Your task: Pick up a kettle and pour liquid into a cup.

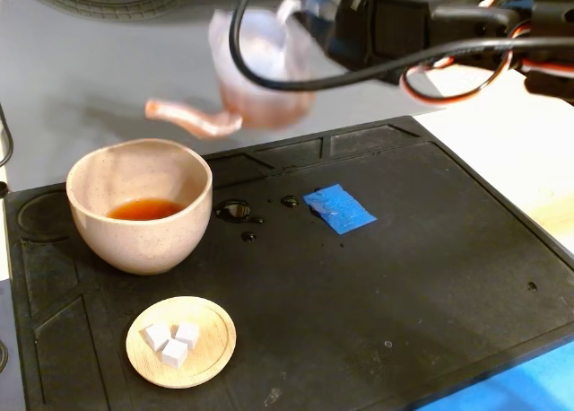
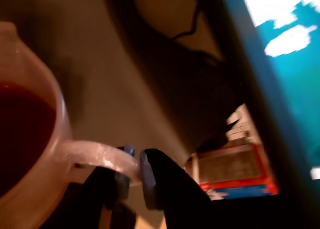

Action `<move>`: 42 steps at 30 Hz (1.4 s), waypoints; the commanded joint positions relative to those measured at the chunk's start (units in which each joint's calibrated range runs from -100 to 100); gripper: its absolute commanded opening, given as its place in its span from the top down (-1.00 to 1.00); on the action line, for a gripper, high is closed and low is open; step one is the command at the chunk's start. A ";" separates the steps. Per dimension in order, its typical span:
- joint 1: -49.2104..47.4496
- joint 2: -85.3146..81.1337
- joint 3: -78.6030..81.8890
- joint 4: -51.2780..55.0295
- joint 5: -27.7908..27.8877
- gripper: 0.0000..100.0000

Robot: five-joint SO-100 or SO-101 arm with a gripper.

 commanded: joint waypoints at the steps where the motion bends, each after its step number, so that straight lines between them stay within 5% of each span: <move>1: 0.05 -1.06 -3.63 0.74 -0.91 0.99; 5: 0.51 -1.14 -3.54 2.90 -6.89 0.99; 13: 4.38 -2.42 -1.73 3.24 -7.10 0.99; 22: 10.09 -12.92 19.05 2.38 -7.10 0.99; 42: 10.09 1.25 24.22 -10.42 -7.10 0.99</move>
